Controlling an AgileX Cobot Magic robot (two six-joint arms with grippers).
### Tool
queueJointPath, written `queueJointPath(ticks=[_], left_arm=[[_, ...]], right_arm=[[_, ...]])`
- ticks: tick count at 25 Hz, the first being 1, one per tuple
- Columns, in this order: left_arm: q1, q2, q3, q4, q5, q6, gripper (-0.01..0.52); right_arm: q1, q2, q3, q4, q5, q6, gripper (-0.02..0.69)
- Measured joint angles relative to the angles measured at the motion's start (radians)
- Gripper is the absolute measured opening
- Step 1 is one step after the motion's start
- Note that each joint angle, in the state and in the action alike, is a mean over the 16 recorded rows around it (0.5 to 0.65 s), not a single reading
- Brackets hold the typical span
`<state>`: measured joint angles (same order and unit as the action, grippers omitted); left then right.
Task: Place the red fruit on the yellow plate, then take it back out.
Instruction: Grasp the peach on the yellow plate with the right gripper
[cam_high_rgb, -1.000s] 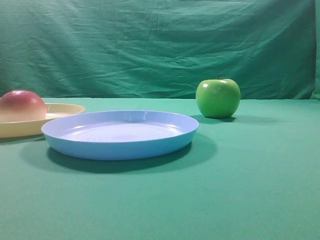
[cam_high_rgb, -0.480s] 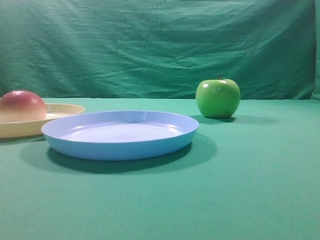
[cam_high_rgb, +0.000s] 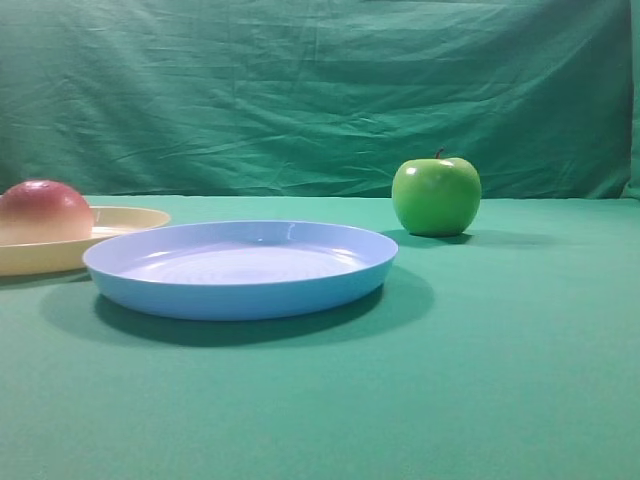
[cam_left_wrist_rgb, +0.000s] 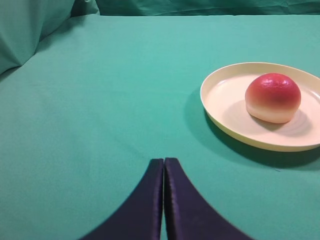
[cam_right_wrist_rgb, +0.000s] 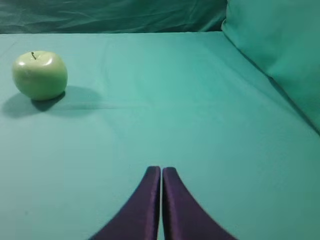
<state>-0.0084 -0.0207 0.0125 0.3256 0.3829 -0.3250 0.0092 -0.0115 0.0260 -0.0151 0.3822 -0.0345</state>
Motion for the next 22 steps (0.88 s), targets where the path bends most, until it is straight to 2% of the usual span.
queueJointPath(ticks=[12,22], left_arm=[[0.0,0.0,0.0,0.0,0.0,0.0,0.0],[0.0,0.0,0.0,0.0,0.0,0.0,0.0]], right_arm=[[0.0,0.041,-0.053,0.03,-0.009,-0.007,0.0],[0.0,0.297,-0.311,0.111,0.028,-0.037,0.0]])
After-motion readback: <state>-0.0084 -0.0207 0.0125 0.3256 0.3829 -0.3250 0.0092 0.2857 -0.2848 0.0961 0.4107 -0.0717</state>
